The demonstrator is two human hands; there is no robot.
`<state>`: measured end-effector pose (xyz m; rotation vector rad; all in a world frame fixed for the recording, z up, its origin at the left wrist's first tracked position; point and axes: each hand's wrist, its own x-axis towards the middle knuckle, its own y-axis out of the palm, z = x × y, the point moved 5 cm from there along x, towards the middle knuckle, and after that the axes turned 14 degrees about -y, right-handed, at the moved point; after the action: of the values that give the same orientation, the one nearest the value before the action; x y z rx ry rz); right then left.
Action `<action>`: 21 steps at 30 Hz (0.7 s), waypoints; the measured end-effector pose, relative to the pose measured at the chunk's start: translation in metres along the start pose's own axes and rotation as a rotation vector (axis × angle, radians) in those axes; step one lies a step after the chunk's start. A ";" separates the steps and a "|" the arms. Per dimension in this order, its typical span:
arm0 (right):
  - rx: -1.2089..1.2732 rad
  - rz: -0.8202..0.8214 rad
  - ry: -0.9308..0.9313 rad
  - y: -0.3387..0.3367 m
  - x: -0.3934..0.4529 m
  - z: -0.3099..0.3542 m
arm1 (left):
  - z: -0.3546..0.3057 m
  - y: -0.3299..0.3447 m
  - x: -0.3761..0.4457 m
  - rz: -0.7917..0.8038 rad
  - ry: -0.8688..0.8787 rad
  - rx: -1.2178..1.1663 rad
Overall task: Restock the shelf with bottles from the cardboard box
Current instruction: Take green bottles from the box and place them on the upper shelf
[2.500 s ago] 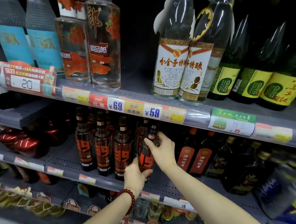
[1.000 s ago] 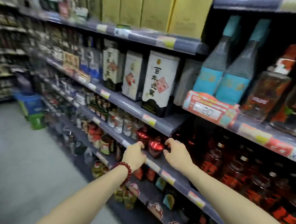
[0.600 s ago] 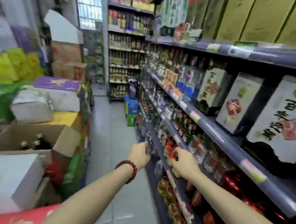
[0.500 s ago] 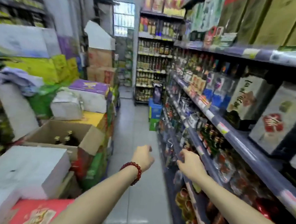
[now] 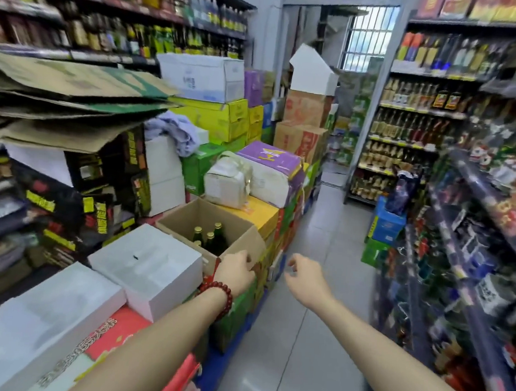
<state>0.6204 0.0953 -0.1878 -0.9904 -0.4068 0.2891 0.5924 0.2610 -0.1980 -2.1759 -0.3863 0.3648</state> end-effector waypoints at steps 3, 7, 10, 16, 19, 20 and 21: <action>-0.004 0.043 -0.072 0.015 0.051 0.000 | 0.008 -0.005 0.043 -0.028 -0.070 -0.032; 0.046 0.085 -0.114 0.034 0.109 -0.004 | 0.021 -0.011 0.096 -0.049 -0.157 -0.044; 0.061 0.125 -0.119 0.051 0.147 -0.009 | 0.040 -0.015 0.126 -0.070 -0.223 -0.051; 0.053 0.257 -0.211 0.095 0.217 -0.002 | 0.085 -0.019 0.171 -0.079 -0.396 -0.071; 0.048 0.322 -0.307 0.119 0.255 0.006 | 0.101 -0.019 0.193 -0.101 -0.497 -0.101; 0.063 0.341 -0.330 0.127 0.269 0.009 | 0.106 -0.018 0.201 -0.112 -0.524 -0.109; 0.085 0.356 -0.356 0.136 0.282 0.011 | 0.110 -0.017 0.210 -0.124 -0.549 -0.116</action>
<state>0.8589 0.2915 -0.2418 -0.9260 -0.5354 0.8056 0.7378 0.4335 -0.2731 -2.1247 -0.8571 0.8921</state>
